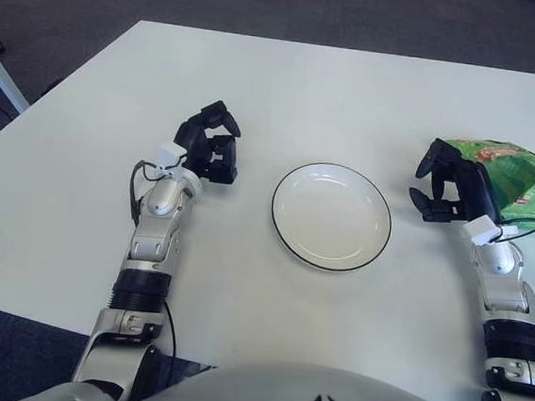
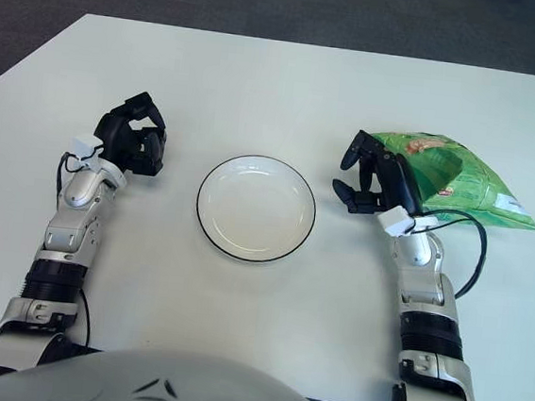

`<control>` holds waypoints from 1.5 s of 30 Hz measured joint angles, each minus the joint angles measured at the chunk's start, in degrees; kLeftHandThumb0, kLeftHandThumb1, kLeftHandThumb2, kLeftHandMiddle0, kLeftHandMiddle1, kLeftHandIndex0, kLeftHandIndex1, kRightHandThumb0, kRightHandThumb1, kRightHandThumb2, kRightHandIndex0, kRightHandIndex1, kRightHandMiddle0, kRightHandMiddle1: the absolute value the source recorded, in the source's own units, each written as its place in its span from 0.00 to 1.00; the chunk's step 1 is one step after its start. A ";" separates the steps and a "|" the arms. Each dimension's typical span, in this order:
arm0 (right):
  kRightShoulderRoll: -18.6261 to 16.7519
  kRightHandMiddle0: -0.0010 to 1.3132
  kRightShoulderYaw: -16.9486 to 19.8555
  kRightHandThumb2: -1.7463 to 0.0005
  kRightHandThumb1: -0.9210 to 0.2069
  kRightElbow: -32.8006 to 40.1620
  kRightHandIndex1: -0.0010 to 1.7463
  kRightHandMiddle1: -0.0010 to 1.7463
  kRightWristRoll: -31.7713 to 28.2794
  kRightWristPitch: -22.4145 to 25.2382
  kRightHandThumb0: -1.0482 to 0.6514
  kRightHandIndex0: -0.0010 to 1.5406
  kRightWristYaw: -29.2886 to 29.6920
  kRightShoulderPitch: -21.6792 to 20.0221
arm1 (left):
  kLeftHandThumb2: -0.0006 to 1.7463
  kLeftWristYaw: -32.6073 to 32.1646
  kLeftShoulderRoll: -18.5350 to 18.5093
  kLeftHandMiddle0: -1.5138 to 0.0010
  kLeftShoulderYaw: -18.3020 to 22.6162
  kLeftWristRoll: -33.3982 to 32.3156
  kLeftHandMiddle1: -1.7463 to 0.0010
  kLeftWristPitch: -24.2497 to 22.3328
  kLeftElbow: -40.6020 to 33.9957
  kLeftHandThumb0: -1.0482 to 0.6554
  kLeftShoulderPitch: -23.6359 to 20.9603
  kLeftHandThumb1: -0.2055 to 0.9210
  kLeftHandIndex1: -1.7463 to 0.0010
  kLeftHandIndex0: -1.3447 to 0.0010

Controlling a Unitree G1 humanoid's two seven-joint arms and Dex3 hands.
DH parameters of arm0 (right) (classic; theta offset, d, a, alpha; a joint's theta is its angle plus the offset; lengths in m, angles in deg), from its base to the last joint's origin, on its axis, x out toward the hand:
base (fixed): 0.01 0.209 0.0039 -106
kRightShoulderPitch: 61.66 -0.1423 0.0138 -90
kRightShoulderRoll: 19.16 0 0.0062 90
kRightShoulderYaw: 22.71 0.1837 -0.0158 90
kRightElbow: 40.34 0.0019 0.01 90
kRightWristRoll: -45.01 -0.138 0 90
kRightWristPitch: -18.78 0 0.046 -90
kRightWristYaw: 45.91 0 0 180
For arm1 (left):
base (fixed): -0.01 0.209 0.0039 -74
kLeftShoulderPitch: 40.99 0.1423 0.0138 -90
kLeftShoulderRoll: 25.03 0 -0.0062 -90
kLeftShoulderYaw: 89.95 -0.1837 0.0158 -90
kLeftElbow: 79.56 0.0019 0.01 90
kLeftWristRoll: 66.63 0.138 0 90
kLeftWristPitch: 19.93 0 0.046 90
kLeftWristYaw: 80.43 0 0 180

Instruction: Put the snack into the plate.

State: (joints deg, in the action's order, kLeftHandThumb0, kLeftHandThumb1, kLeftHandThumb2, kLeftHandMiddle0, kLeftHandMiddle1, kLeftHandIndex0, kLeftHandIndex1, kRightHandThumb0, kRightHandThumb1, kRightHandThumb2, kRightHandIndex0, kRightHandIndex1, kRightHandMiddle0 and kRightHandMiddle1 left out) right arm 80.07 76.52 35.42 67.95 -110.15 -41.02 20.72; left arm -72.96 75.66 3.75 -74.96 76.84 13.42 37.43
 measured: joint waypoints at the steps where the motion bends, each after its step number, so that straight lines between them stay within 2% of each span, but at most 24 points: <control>1: 0.18 0.36 0.00 0.37 0.38 0.00 1.00 1.00 1.47 -0.49 0.37 0.60 1.37 0.04 | 0.83 0.00 0.00 0.12 -0.02 0.02 0.00 0.01 0.00 0.31 0.02 0.36 0.00 0.48; 10: 2.28 0.33 0.10 0.41 0.33 2.12 1.00 1.00 12.34 -3.48 0.37 0.53 12.16 0.59 | 0.83 0.00 -0.01 0.12 -0.18 0.28 0.00 0.01 0.08 0.31 0.00 0.36 0.00 0.47; 18: 4.49 0.31 0.48 0.44 0.30 7.63 1.00 1.00 14.67 -3.88 0.38 0.46 15.16 1.99 | 0.84 0.00 -0.03 0.13 -0.20 0.29 0.00 0.39 0.39 0.31 -0.08 0.36 0.00 0.47; 19: 4.63 0.29 0.48 0.38 0.37 7.87 0.99 1.00 14.67 -3.89 0.46 0.43 15.30 2.06 | 0.84 0.00 -0.03 0.13 -0.20 0.29 0.00 0.45 0.42 0.31 -0.08 0.36 0.00 0.47; 21: 4.83 0.28 0.60 0.34 0.42 8.74 0.97 1.00 14.65 -3.77 0.54 0.41 15.40 2.41 | 0.84 0.00 -0.01 0.13 -0.21 0.31 0.00 0.62 0.55 0.31 -0.13 0.36 0.00 0.47; 24: 5.06 0.26 1.16 0.33 0.45 10.89 0.94 1.00 14.52 -3.67 0.59 0.40 15.41 3.34 | 0.84 0.00 0.01 0.13 -0.25 0.38 0.00 0.90 0.79 0.31 -0.21 0.36 0.00 0.47; 29: 5.39 0.24 2.69 0.42 0.36 13.32 0.89 1.00 14.21 -3.24 0.61 0.35 15.43 4.55 | 0.84 0.00 0.04 0.13 -0.33 0.55 0.00 1.43 1.14 0.31 -0.29 0.36 0.00 0.47; 32: 5.39 0.18 3.83 0.54 0.22 14.98 0.88 1.00 13.82 -2.09 0.61 0.28 15.07 5.48 | 0.84 0.00 0.07 0.13 -0.37 0.57 0.00 1.90 1.37 0.31 -0.40 0.36 0.00 0.47; 33: 5.39 0.18 4.39 0.57 0.16 16.01 0.86 1.00 13.69 -1.37 0.54 0.26 14.73 6.08 | 0.84 0.00 0.07 0.13 -0.39 0.57 0.00 1.98 1.44 0.31 -0.46 0.36 0.00 0.47; 35: 5.39 0.18 5.60 0.61 0.11 18.14 0.84 1.00 13.42 0.33 0.46 0.23 13.79 7.44 | 0.84 0.00 0.05 0.13 -0.39 0.57 0.00 2.04 1.57 0.31 -0.51 0.36 0.00 0.47; 40: 5.39 0.17 9.24 0.66 0.05 22.99 0.81 1.00 11.64 4.60 0.41 0.19 10.76 11.97 | 0.84 0.00 -0.04 0.13 -0.43 0.58 0.00 2.10 1.85 0.31 -0.62 0.36 0.00 0.47; 41: 5.39 0.13 9.89 0.66 0.04 23.83 0.81 0.97 11.55 5.76 0.33 0.18 10.22 12.72 | 0.84 0.00 -0.06 0.13 -0.43 0.59 0.00 2.12 1.92 0.31 -0.56 0.36 0.00 0.47; 45: 5.29 0.07 11.08 0.66 0.03 25.97 0.79 0.91 11.55 9.35 0.20 0.16 8.60 14.10 | 0.83 0.01 -0.22 0.13 -0.46 0.59 0.00 2.17 2.24 0.31 -0.47 0.36 0.00 0.47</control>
State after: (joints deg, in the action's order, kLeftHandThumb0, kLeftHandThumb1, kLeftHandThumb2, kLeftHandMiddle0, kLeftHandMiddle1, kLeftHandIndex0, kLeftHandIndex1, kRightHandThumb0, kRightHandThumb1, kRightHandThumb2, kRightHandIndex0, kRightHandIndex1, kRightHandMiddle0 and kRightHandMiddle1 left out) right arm 85.35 87.60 61.38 79.50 -100.80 -32.43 34.82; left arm -72.95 75.44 3.29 -74.37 79.02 15.66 36.96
